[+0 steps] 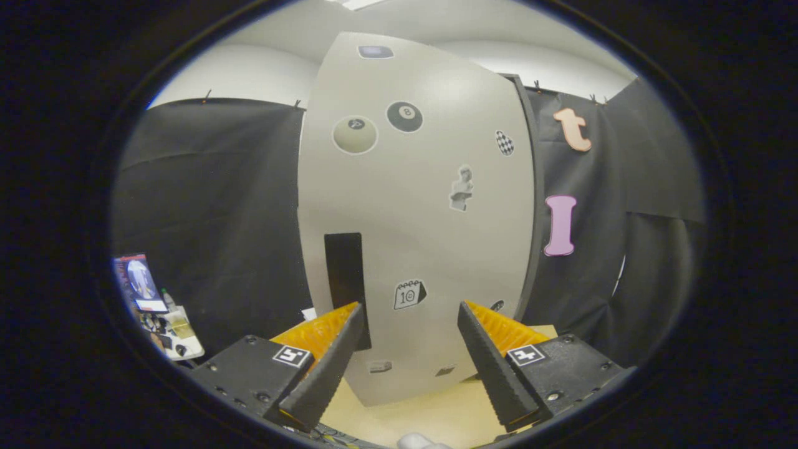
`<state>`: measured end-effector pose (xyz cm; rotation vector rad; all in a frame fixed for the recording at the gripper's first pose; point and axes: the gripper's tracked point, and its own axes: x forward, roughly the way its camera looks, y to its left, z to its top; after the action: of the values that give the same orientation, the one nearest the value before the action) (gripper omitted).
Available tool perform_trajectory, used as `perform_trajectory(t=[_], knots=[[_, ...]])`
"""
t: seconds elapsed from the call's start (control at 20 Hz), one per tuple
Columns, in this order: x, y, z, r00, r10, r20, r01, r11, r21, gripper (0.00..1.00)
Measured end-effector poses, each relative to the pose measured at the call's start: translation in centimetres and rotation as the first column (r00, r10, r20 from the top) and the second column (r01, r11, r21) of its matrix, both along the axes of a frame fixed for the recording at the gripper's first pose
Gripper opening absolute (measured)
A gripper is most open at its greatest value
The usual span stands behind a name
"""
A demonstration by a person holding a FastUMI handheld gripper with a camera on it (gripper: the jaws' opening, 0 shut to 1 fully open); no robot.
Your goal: Open the shoe cabinet door, grab the shoes and put them into the shoe cabinet, then close the shoe cabinet door.
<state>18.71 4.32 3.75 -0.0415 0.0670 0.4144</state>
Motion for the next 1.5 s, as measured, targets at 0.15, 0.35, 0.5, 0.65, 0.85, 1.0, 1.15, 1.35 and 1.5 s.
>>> perform_trajectory(t=[0.15, 0.35, 0.5, 0.65, 0.85, 1.0, 1.15, 1.35, 1.5], knots=[[0.7, 0.5, -0.3, 1.000, -0.023, -0.007, 0.023, 1.000, 0.011, 1.00], [0.9, -0.3, -0.2, 0.997, -0.078, -0.003, 0.078, 0.997, -0.001, 1.00], [0.2, -0.8, 0.4, 0.993, -0.122, 0.003, 0.122, 0.993, 0.002, 1.00], [-1.3, -1.2, 1.4, 0.987, -0.162, 0.015, 0.162, 0.987, 0.021, 1.00], [-4.9, -2.7, 2.3, 0.966, -0.254, 0.043, 0.253, 0.967, 0.028, 1.00], [-8.6, -3.8, 2.8, 0.955, -0.292, 0.050, 0.291, 0.956, 0.027, 0.99], [-12.7, -5.2, 3.4, 0.951, -0.302, 0.065, 0.301, 0.953, 0.027, 1.00], [-18.0, -7.4, 3.3, 0.948, -0.310, 0.073, 0.307, 0.950, 0.054, 1.00], [-21.5, -9.3, 2.6, 0.948, -0.313, 0.049, 0.310, 0.948, 0.068, 0.99]])
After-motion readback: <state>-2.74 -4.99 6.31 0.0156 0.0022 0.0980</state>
